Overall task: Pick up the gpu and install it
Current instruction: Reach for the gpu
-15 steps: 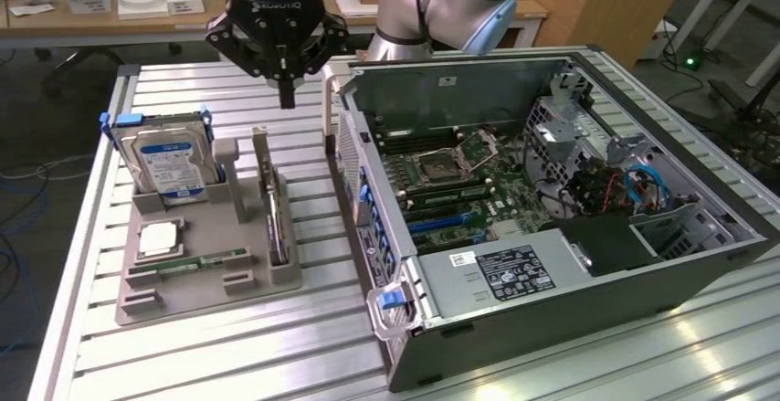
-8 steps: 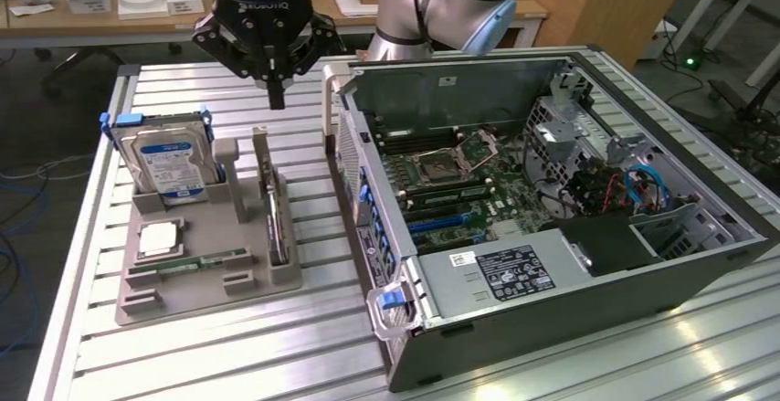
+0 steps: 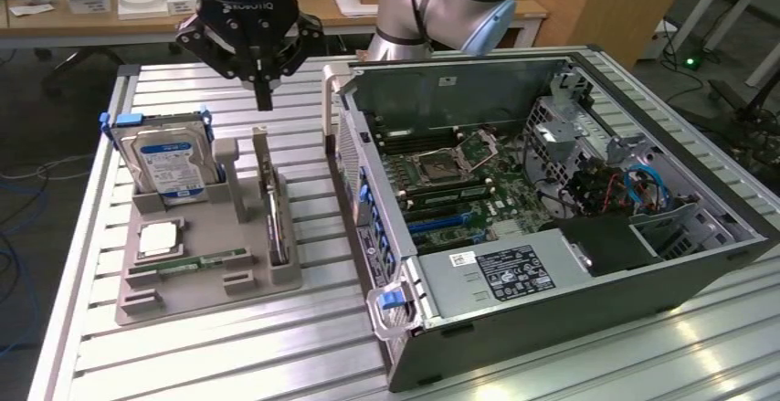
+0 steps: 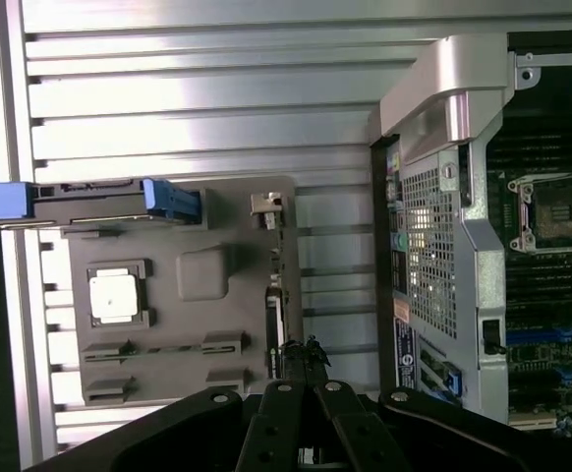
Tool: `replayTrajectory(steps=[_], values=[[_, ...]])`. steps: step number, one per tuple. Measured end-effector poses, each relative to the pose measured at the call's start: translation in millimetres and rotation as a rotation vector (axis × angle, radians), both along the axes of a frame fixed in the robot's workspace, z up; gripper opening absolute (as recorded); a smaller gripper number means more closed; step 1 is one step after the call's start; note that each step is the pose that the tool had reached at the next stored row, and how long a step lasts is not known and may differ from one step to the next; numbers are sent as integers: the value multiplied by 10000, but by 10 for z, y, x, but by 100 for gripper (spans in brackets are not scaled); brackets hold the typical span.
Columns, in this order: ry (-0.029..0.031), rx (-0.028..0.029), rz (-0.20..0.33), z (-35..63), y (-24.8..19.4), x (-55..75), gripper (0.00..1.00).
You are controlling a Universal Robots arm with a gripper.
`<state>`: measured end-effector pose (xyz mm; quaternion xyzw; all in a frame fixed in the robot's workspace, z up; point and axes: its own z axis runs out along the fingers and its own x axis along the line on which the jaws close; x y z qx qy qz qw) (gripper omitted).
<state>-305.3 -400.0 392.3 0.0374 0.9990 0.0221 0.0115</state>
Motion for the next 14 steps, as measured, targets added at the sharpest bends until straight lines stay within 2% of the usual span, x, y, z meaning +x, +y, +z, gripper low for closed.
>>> replayTrajectory(steps=[6, 14], values=[[0, 0, 0, 0, 0, -92, 10], [0, 0, 0, 0, 0, -93, 10]])
